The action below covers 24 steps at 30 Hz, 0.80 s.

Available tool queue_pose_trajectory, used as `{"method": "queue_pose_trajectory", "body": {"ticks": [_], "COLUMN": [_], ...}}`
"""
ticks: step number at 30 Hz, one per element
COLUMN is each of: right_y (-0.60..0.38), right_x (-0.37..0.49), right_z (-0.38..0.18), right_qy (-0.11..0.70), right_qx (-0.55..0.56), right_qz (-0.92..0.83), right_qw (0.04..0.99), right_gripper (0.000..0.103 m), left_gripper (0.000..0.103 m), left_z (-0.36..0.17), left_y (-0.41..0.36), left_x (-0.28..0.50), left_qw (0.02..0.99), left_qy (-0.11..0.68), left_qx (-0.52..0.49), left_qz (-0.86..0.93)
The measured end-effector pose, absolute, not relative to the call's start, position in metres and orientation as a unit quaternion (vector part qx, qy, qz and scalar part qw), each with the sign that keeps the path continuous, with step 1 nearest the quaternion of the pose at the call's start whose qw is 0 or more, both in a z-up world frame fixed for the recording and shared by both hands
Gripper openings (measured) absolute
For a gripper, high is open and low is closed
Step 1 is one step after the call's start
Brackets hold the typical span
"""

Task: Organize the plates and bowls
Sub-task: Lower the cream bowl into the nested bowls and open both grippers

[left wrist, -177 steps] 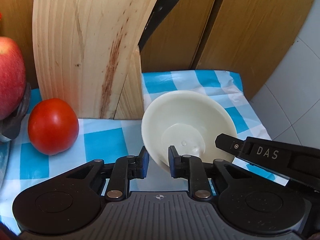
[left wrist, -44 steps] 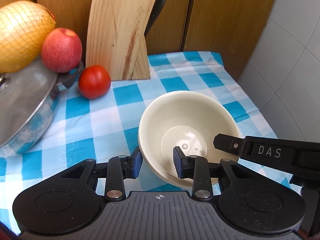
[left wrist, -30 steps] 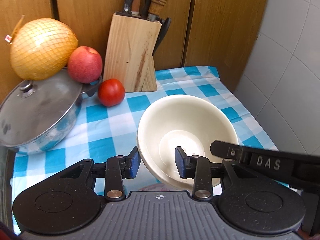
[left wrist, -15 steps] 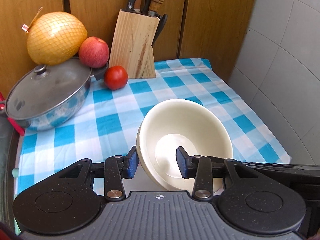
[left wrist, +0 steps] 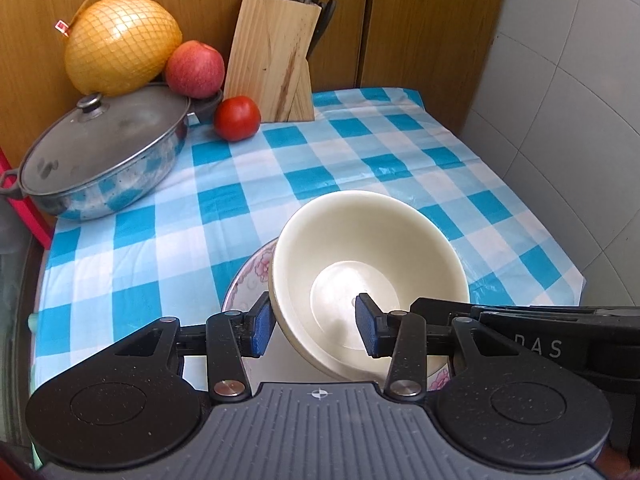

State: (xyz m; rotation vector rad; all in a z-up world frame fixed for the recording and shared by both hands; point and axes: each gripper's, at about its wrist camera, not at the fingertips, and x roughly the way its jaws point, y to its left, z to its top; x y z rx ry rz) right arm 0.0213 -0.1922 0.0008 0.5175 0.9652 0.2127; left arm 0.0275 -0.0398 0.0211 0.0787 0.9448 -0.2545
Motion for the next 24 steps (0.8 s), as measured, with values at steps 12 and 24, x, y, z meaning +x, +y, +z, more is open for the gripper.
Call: {"method": "queue_pose_trajectory", "body": {"ticks": [12,24], "right_y": [-0.193,-0.199], "right_x": [0.025,0.012], "right_z": [-0.007,0.008], "right_qy": [0.471,0.428], "right_qx": [0.245,0.238], "right_qz": [0.087,0.074], "right_qw": [0.843,0.869], "right_gripper": [0.019,0.03], "left_gripper": [0.048,0.075], "left_z": [0.007,0.019], "left_y": [-0.035,-0.015], "left_x": [0.032,0.029], "left_qw": [0.87,0.883], "left_qy": [0.477,0.457], "left_qx": [0.035,0.006], "left_qz": [-0.118,-0.105]}}
